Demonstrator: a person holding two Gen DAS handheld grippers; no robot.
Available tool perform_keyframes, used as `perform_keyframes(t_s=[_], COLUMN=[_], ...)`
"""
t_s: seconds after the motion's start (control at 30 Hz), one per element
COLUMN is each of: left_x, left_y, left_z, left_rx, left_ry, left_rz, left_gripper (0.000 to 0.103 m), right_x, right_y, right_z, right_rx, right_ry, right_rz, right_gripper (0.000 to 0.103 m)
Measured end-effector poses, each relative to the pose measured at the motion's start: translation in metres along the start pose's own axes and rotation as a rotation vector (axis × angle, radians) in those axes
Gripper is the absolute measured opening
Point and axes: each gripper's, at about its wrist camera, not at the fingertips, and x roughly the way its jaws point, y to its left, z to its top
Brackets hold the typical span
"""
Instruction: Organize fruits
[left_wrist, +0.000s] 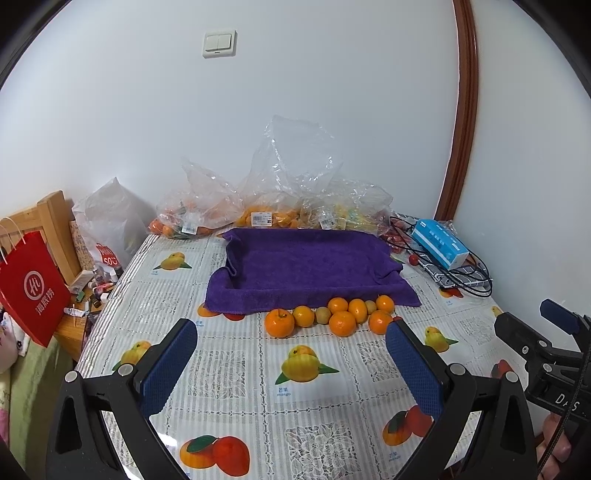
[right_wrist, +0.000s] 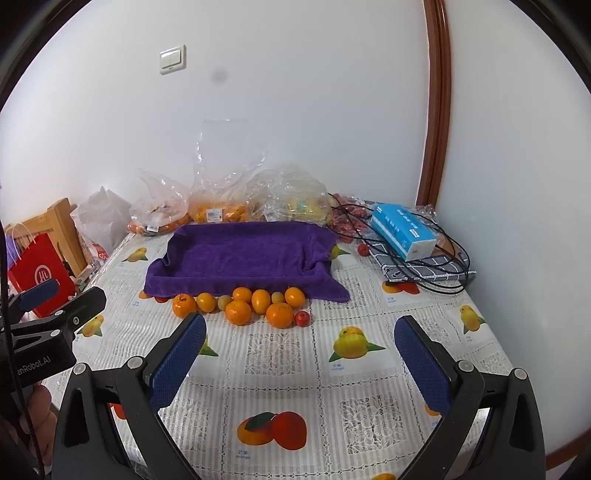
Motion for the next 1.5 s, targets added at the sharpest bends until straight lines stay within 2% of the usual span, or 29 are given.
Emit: perform_keyframes(t_s=[0.93, 1.23, 1.5], left_x=[-0.002, 0.005, 0.032], left_y=[0.001, 0.000, 0.010], left_z=[0.000, -0.005, -0.009], left_rx=[0.005, 0.013, 0.007], left_ry=[0.003, 0.013, 0.074], left_rz=[-0.003, 0.020, 0.032], left_gripper=[0.103, 0.103, 0.103], right_x=[0.000, 0.008, 0.035], right_y=[0.000, 0.003, 0.004], right_z=[0.002, 0.001, -0.001], right_rx=[-0.006, -0.024, -0.039], right_ry=[-0.009, 0.004, 0.048], right_rz=[-0.001, 0.019, 0.030], right_gripper=[0.101, 0.101, 0.101])
